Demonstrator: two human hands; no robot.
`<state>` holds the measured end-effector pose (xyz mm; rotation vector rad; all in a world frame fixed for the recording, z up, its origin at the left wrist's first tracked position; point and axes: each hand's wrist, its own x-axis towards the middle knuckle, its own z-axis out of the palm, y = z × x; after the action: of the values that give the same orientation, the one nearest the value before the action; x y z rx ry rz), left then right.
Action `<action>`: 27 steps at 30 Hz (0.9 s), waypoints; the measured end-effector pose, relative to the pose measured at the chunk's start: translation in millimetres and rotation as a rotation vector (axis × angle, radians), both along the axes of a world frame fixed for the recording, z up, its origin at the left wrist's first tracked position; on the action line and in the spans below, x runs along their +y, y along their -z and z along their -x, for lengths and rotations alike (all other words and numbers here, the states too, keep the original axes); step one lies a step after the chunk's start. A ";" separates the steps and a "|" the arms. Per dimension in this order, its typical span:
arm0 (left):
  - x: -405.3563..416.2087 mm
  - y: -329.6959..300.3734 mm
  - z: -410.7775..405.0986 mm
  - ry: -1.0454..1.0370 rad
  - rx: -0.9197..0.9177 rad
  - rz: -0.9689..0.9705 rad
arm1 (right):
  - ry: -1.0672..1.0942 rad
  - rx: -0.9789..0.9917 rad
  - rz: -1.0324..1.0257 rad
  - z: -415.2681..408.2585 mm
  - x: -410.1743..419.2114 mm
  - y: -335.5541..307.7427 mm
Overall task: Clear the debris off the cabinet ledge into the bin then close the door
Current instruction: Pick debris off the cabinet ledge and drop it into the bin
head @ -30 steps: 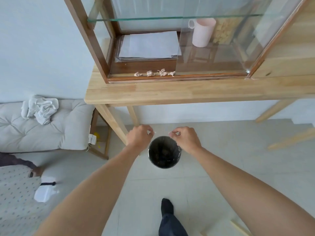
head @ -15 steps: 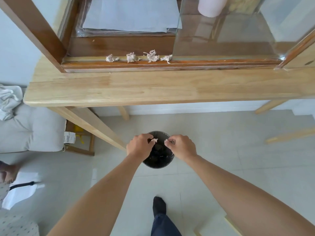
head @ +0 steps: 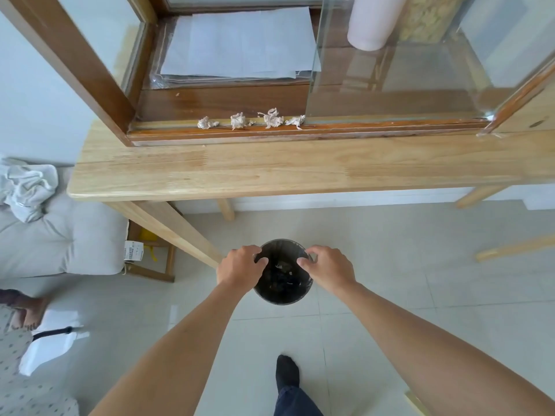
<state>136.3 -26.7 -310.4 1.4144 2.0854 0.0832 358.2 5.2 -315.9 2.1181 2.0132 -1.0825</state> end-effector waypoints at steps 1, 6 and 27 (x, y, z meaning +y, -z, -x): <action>-1.8 -4.6 0.3 0.000 -0.002 -0.007 | 0.002 0.002 -0.007 1.2 -2.2 -4.4; -15.3 -33.8 3.9 0.012 -0.003 -0.057 | 0.016 0.021 -0.058 5.4 -16.7 -34.6; -57.9 -227.1 70.2 -0.005 0.047 -0.429 | -0.014 0.160 -0.423 71.4 -46.1 -231.5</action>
<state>66.0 -84.5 -83.3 1.6673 2.1960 0.5318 286.8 -40.9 -84.4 2.2523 2.5203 -0.9139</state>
